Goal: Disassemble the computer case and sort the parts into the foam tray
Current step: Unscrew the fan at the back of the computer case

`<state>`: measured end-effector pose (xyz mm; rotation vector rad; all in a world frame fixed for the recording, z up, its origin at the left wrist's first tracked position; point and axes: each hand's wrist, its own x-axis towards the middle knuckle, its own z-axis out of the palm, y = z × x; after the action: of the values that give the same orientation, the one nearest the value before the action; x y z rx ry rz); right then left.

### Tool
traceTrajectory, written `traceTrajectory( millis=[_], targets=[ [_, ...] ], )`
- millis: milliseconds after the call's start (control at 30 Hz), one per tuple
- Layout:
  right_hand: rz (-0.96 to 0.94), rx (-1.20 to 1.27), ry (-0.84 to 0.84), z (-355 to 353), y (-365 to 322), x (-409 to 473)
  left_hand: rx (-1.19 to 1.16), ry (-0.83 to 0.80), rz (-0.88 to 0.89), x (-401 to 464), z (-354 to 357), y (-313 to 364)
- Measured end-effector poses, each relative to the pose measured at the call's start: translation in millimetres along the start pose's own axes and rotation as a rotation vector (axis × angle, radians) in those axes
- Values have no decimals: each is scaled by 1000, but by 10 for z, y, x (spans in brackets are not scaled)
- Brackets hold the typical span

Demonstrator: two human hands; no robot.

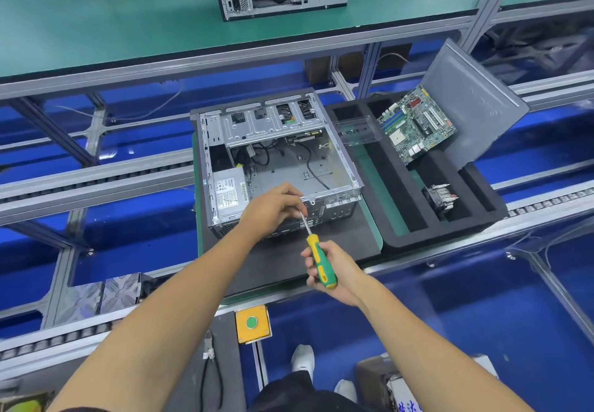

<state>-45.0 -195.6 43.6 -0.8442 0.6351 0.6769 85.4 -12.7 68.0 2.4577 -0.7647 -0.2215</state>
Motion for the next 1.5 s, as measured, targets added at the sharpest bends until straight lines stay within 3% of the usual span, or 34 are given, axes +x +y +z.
traceTrajectory(
  millis=[433, 700, 833, 1000, 1200, 1300, 1400, 1500],
  targets=[
    [-317, -493, 399, 118, -59, 69, 41, -14, 34, -18, -17, 0],
    [-1, -50, -57, -118, 59, 91, 40, -3, 33, 25, -5, 1],
    [-1, -22, -110, -169, 111, 93, 46, -1, 31, 41, 25, -52],
    [-149, -207, 47, -82, 28, 111, 18, -24, 22, 56, 28, -87],
    [-279, -416, 364, -64, 17, 151, 41, -11, 25, 41, 38, -84],
    [-192, -295, 269, -44, 36, 138, 50, 12, 41, 33, 43, -77],
    [-6, 31, -43, -169, 62, 130, 44, 3, 51, 49, 32, -82],
    [60, 109, -216, -331, 145, 129, 36, -13, 49, 70, 26, -83]
  ],
)
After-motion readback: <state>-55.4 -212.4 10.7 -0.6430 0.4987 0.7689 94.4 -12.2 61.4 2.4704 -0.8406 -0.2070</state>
